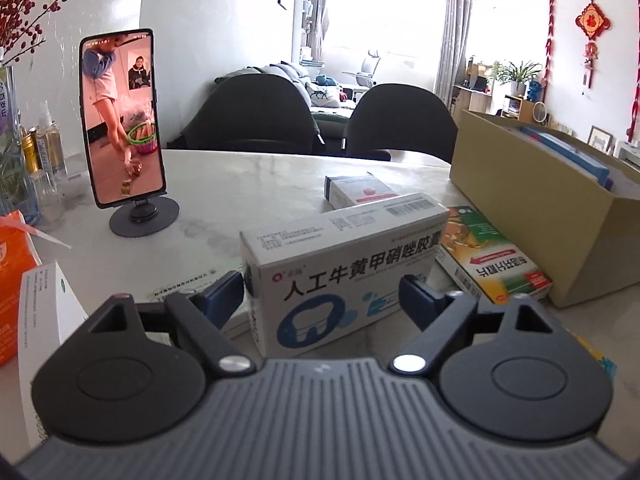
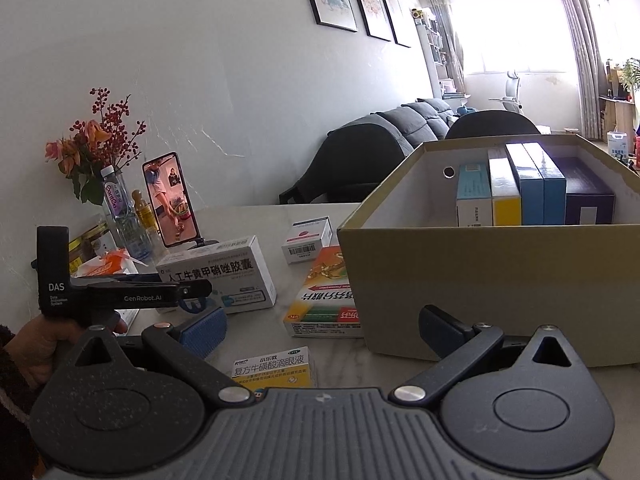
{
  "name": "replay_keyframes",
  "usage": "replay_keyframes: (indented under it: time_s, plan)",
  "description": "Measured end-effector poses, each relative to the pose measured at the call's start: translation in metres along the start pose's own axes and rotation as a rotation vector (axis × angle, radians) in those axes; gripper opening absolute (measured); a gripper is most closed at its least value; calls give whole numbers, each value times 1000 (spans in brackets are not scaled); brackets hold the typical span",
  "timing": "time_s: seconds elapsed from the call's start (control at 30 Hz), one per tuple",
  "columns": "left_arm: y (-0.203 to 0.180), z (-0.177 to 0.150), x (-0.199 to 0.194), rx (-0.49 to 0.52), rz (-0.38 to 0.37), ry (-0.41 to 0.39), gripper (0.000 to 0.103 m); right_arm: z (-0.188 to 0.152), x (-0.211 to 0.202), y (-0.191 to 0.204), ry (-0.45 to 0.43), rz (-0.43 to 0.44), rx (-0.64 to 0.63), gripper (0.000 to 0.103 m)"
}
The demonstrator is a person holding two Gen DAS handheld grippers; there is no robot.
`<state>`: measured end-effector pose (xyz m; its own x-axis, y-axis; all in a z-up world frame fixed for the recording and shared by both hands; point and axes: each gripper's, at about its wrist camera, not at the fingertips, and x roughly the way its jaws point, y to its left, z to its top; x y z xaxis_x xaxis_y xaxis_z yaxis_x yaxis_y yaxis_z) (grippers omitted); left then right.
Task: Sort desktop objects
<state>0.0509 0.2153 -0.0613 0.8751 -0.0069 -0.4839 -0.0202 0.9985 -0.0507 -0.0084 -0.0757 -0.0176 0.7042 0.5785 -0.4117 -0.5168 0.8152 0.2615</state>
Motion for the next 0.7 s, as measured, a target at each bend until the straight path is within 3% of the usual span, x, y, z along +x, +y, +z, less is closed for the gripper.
replay_keyframes:
  time_s: [0.17,0.27,0.53,0.7]
  plan:
    - [9,8,-1,1,37,-30,98,2,-3,0,-8,-1,3,103]
    - [13,10,6,14,22,-25,103,4,-4,0,-13,9,6,103]
    - [14,4,21,36,1,25,101,3,-4,4,-8,18,7,103]
    - [9,7,15,46,-51,35,98,2,-4,6,-9,22,5,103]
